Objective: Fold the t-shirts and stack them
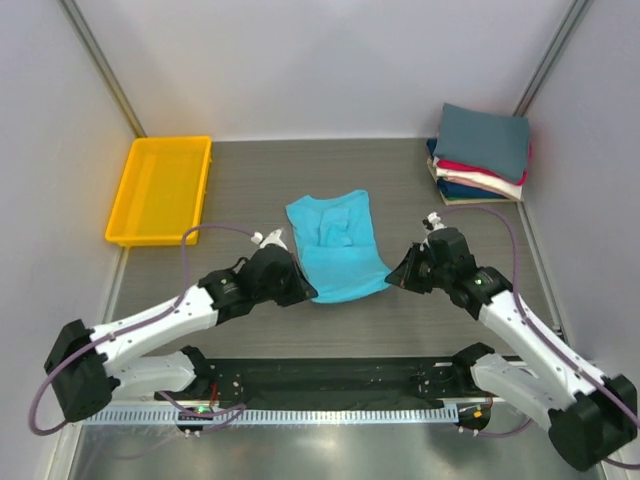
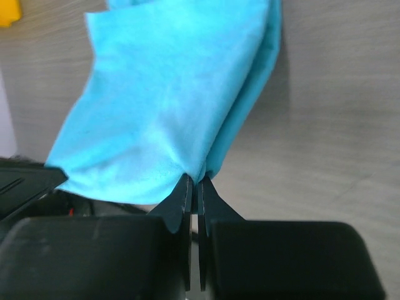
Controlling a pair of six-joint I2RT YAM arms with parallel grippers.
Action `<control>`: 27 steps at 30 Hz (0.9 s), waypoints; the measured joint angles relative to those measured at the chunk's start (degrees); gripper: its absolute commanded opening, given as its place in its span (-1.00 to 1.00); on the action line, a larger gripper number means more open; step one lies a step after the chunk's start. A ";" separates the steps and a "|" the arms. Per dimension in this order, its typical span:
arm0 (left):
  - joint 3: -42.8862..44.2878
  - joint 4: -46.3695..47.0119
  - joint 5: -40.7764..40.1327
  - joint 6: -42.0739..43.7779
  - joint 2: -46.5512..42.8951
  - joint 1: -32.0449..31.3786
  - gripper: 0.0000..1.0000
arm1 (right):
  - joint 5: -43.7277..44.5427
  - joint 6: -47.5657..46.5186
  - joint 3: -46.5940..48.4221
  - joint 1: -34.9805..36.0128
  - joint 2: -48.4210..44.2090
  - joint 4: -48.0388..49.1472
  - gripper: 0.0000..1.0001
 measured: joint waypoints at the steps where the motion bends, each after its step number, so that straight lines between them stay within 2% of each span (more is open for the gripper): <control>1: 0.02 -1.90 -1.05 -1.07 -2.08 -1.70 -1.00 | 0.48 1.07 -0.02 1.49 -2.84 -1.95 -0.98; 5: 1.55 -10.73 -4.96 -4.35 -7.41 -6.73 -1.00 | 2.08 4.42 1.73 5.70 -9.66 -9.75 -0.98; 8: 6.12 -17.07 -8.44 -5.33 -7.69 -6.91 -0.99 | 4.39 4.68 7.69 5.92 -7.63 -14.62 -0.98; 11: 12.28 -21.16 -11.30 -5.03 -6.34 -6.14 -0.99 | 7.15 3.52 15.85 6.01 -1.60 -16.15 -0.98; 17: 18.18 -22.36 -10.56 -1.46 -1.27 2.89 -1.00 | 10.97 0.31 25.20 5.84 10.69 -15.91 -0.97; 22: 19.28 -21.38 -5.35 2.67 5.01 11.47 -0.99 | 10.36 -2.16 29.14 3.98 19.65 -14.16 -0.98; 27: 24.98 -19.41 0.04 7.10 14.58 18.23 -0.99 | 7.76 -4.26 32.72 -0.17 28.02 -11.58 -0.97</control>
